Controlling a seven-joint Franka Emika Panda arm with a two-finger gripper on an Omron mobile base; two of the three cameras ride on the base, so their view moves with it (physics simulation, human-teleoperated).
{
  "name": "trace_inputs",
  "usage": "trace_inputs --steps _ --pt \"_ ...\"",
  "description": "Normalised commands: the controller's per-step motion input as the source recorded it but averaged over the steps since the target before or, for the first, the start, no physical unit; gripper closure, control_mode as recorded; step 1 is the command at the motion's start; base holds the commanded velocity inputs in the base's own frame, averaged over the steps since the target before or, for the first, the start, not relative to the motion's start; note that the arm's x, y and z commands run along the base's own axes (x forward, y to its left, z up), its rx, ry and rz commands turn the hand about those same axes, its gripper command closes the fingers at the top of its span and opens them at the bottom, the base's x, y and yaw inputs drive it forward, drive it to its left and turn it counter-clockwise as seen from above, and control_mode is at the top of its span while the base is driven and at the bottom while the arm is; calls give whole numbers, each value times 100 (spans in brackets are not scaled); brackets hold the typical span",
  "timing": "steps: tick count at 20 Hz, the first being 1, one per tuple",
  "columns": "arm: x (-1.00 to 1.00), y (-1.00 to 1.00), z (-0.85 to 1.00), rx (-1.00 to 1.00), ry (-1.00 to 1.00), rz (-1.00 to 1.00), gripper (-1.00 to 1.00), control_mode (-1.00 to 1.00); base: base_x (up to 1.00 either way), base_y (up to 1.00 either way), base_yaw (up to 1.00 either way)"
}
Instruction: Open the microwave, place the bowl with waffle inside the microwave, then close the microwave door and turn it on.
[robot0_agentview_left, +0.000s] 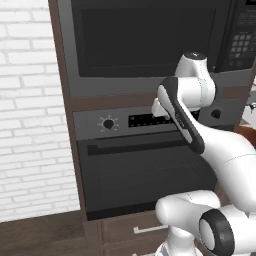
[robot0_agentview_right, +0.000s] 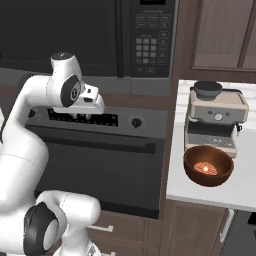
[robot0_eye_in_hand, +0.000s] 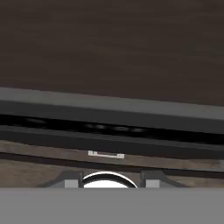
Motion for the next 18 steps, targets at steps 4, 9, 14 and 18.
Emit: trace_inputs --steps 4,9,14,18 --pt "-34 -19 0 1 -13 -6 -100 -100 0 0 0" --pt "-62 -64 40 5 -63 -16 -100 -100 0 0 0" --pt "1 -74 59 0 -55 -13 -100 -100 0 0 0" --pt "16 -66 87 0 -30 -16 -100 -100 0 0 0"
